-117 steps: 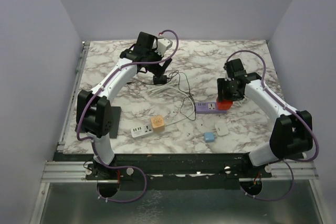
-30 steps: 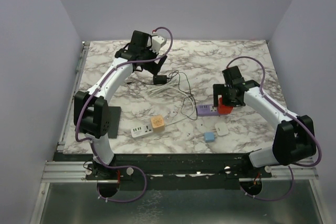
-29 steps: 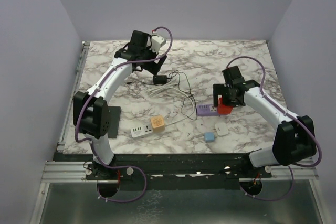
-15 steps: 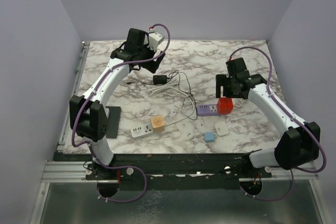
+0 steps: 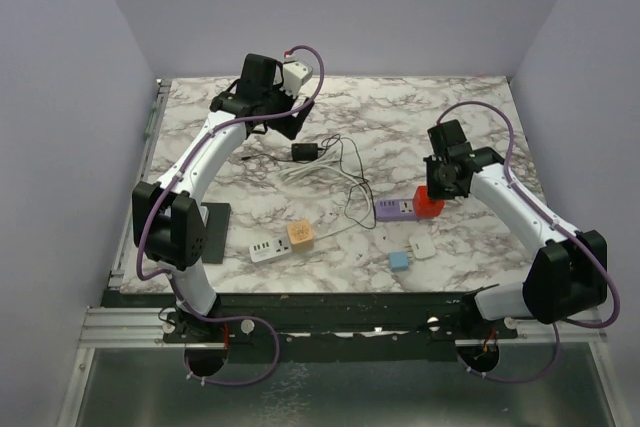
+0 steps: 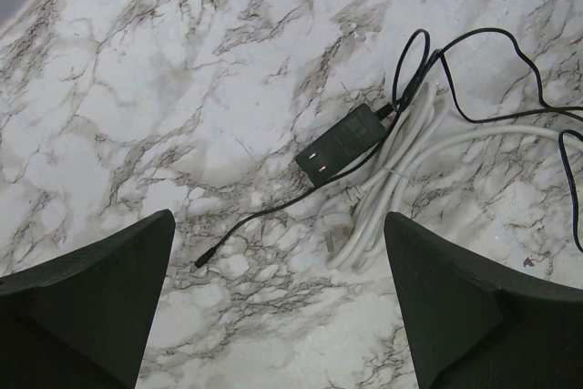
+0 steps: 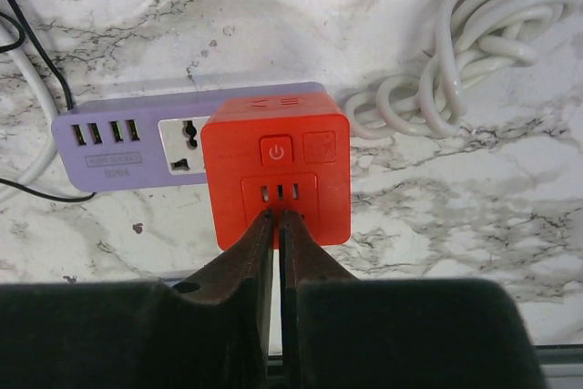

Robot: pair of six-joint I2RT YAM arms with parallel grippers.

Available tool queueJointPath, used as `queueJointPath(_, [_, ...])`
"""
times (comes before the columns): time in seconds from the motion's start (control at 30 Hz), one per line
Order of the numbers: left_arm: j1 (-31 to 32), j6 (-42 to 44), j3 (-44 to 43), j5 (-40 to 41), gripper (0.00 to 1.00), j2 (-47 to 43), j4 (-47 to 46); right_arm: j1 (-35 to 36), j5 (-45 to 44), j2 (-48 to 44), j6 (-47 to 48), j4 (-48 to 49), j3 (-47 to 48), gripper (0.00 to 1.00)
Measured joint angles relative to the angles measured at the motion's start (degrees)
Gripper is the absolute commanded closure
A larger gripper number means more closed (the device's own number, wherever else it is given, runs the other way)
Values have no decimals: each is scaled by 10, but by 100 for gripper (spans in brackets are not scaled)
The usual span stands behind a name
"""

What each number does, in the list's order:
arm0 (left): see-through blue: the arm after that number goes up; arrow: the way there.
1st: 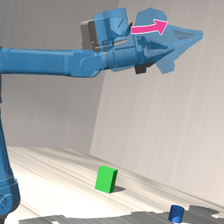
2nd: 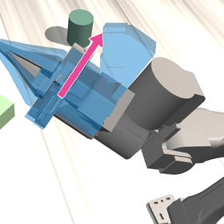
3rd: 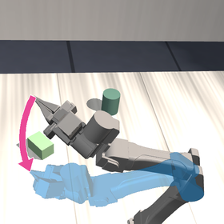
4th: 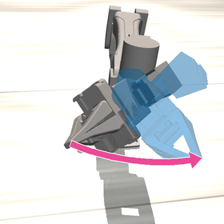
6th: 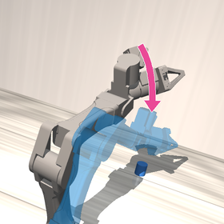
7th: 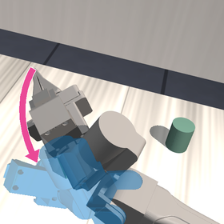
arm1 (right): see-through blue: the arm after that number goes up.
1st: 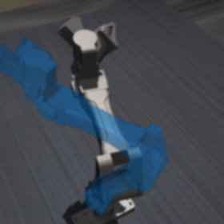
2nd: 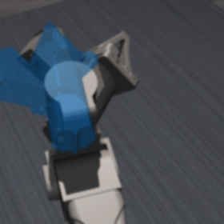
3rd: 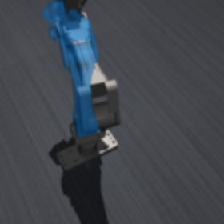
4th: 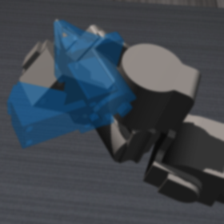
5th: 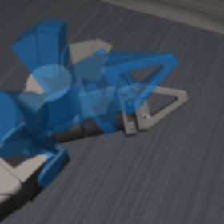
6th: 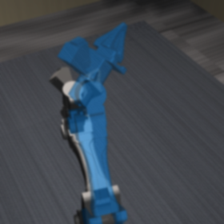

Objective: Insert the plug
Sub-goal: Press the plug into the socket.

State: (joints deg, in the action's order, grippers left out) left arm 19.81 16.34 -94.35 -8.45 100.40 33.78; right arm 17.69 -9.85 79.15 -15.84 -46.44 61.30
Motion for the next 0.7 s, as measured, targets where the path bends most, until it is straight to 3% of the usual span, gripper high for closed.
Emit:
queueJointPath(0.1, [0, 0, 0, 0, 1, 0, 0, 0, -2, 0, -5, 0, -5, 99])
queueJointPath(0.7, [-2, 0, 0, -11, 1, 0, 0, 0, 3, 23, -38, -7, 10, 99])
